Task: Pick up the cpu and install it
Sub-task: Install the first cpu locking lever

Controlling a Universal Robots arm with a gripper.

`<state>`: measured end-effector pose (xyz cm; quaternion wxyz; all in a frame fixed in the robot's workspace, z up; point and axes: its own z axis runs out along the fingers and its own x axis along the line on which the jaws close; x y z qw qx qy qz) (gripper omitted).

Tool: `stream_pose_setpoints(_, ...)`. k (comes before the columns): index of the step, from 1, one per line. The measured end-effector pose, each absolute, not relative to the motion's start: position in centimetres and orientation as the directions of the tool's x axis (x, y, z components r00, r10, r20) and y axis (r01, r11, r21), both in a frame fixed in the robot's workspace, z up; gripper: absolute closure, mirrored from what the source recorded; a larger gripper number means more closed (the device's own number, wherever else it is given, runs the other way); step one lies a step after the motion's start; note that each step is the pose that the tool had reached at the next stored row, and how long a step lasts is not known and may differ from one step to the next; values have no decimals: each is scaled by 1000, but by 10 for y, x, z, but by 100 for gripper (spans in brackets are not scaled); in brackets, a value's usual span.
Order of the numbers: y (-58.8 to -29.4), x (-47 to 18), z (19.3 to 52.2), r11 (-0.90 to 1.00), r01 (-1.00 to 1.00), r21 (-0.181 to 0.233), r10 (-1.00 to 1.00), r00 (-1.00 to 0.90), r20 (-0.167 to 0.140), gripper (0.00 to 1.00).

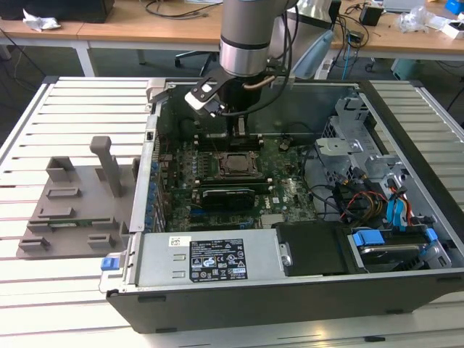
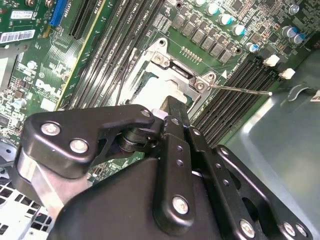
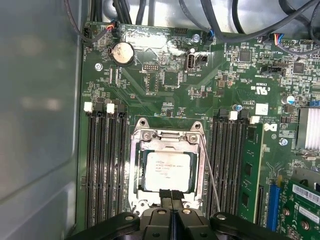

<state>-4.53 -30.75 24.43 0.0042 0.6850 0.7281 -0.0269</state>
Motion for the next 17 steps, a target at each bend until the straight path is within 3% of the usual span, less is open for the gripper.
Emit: stream_pose_setpoints(17,-308,-45,265,60,998,-34,997,-62,-45,89)
